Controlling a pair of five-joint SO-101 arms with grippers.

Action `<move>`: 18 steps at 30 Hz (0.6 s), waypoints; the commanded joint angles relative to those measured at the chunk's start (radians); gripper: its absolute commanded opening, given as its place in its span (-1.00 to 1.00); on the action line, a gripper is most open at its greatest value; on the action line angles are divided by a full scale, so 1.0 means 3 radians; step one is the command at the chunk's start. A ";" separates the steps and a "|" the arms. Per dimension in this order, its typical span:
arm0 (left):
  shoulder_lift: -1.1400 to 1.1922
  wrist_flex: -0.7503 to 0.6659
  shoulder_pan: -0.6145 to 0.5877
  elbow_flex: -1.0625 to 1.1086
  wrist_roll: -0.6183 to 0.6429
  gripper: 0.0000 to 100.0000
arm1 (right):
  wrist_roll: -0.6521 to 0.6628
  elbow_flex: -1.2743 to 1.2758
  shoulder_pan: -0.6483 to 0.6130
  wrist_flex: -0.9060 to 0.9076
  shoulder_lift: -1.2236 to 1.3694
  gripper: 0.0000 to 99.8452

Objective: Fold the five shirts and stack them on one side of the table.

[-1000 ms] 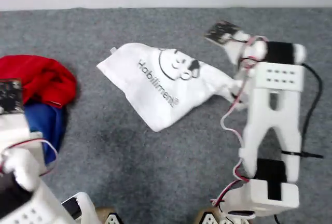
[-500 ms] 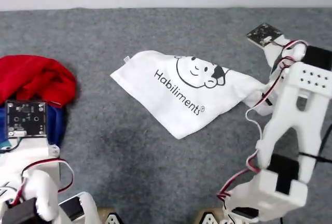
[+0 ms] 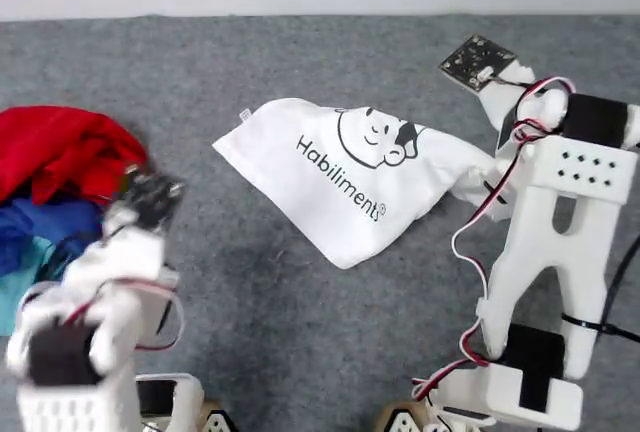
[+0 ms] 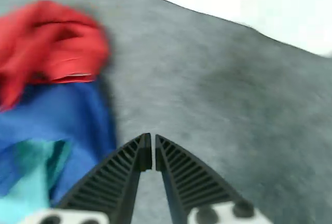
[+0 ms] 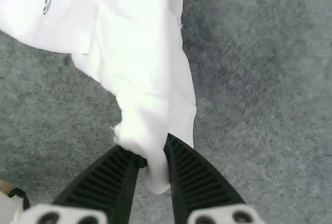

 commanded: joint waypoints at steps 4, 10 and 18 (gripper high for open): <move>0.1197 -0.0256 0.1054 -0.0453 0.0189 -0.96 | -0.0348 0.0123 -0.0033 0.0095 -0.0079 -0.97; 0.2388 -0.0660 0.1672 -0.0908 0.0199 -0.95 | -0.0563 0.0184 -0.0028 0.0095 -0.0079 -0.96; 0.3826 -0.0690 0.2199 -0.1936 0.0199 -0.83 | -0.0593 0.0184 -0.0008 0.0095 -0.0079 -0.96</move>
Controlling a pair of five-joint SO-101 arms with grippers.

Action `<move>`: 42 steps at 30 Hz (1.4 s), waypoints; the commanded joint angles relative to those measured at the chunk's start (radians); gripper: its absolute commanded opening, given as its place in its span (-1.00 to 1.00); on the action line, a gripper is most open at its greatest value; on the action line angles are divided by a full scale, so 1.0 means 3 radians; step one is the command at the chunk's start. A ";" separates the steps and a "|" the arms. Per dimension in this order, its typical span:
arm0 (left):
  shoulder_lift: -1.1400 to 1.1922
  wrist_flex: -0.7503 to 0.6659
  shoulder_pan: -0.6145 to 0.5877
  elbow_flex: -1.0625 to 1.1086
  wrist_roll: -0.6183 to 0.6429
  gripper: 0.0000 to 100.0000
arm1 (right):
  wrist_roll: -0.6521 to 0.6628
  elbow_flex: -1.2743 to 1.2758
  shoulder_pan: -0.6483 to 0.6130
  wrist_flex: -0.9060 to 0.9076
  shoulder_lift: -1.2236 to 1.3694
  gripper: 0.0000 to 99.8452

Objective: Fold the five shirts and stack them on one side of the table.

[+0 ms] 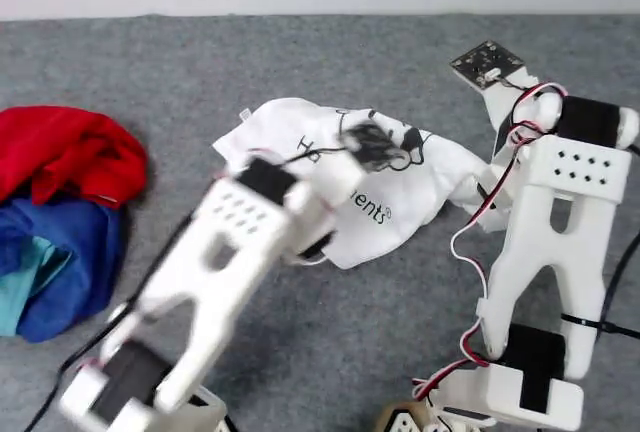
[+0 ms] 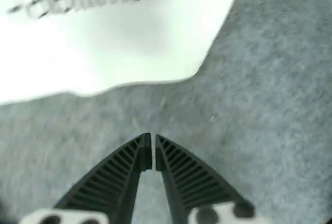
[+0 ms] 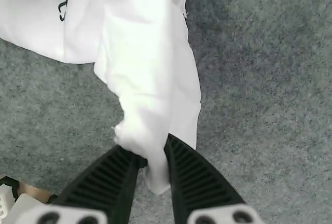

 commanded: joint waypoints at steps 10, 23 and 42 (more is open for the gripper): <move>0.1667 0.0174 0.0343 -0.1312 0.0194 -0.60 | -0.0174 -0.0026 -0.0008 0.0100 -0.0079 -0.96; 0.2521 -0.0005 0.0005 -0.1849 0.0266 -0.97 | -0.0174 -0.0026 -0.0003 0.0125 -0.0105 -0.97; 0.0179 0.0777 -0.0839 -0.1583 -0.0363 -0.97 | 0.0010 -0.0026 0.0130 0.0130 -0.1112 -0.96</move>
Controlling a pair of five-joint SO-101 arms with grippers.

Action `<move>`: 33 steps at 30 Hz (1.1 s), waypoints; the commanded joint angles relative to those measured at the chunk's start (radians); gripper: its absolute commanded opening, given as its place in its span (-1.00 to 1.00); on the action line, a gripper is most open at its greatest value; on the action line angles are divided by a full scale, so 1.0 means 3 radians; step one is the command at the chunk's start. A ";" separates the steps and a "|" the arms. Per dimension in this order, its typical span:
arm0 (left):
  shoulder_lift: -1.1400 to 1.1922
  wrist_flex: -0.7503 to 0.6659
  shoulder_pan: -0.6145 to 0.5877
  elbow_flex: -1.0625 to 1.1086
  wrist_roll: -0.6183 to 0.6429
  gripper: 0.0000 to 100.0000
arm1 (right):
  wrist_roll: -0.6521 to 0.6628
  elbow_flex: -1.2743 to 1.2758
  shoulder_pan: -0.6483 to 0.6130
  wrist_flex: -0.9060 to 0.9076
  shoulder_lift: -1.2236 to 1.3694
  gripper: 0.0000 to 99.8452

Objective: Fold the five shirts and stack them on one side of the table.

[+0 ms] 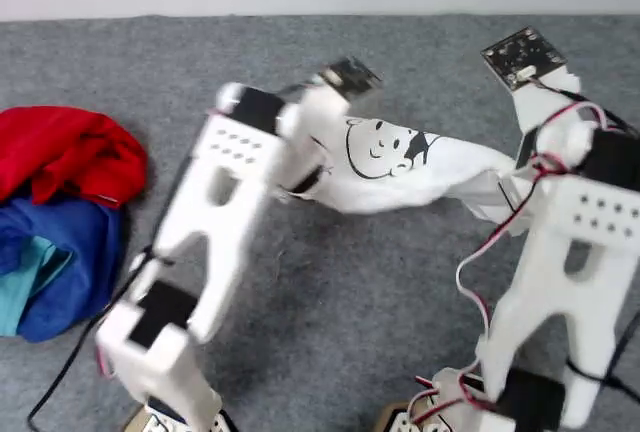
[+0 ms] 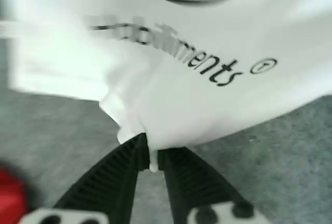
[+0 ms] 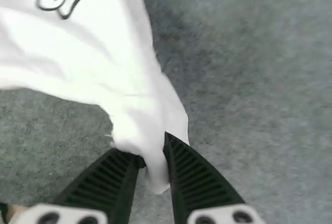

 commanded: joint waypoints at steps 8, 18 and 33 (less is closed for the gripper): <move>-0.1642 0.0102 -0.0557 0.1000 -0.0849 -0.97 | 0.0220 0.0194 -0.0529 0.0130 -0.0642 -0.97; -0.2194 0.0077 -0.1043 0.2028 -0.1478 -0.87 | 0.0189 0.1647 -0.1199 -0.0018 -0.0821 -0.97; -0.2189 -0.1243 -0.0711 0.3046 -0.1110 -0.66 | -0.0072 0.2521 -0.1235 -0.1010 -0.0806 -0.97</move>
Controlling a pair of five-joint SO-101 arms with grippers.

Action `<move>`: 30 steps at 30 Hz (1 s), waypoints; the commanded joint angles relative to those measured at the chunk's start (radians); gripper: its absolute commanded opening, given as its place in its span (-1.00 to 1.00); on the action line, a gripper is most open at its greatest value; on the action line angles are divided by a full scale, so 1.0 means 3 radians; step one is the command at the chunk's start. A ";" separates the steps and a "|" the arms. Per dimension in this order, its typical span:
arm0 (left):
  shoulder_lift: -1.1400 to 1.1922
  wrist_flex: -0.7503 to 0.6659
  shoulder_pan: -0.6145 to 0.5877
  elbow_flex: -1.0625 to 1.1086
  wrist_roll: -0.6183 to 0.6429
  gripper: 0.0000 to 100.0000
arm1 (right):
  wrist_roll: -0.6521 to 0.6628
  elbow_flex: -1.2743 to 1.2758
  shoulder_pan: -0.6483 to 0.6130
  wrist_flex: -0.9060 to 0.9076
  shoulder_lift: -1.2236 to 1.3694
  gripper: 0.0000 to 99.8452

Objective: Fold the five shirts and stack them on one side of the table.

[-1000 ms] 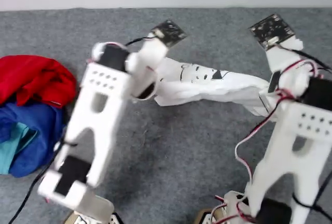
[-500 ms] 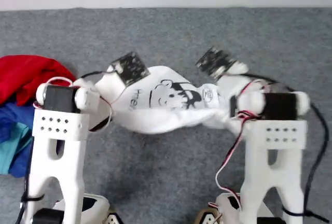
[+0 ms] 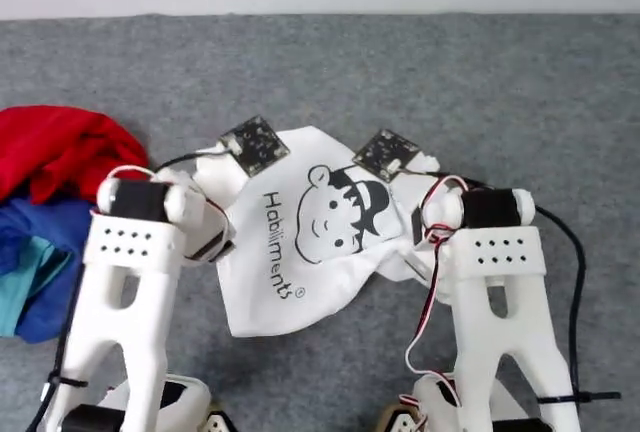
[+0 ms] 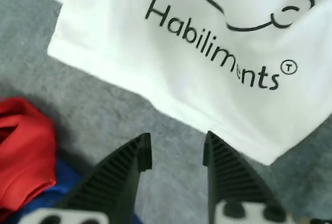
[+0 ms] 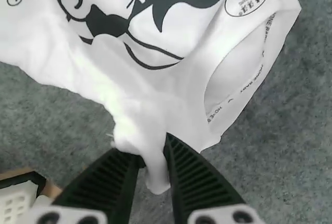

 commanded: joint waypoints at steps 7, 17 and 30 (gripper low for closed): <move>0.0327 -0.0829 0.0256 0.0601 0.0087 -0.71 | -0.0046 0.0256 -0.0013 -0.0269 -0.0090 -0.97; 0.2102 -0.1033 0.0230 -0.0565 0.0102 -0.74 | -0.0153 0.0281 -0.0008 -0.0325 -0.0090 -0.97; 0.3570 -0.0992 -0.0072 -0.2775 0.0102 -0.86 | -0.0159 0.0271 0.0013 -0.0499 -0.0100 -0.97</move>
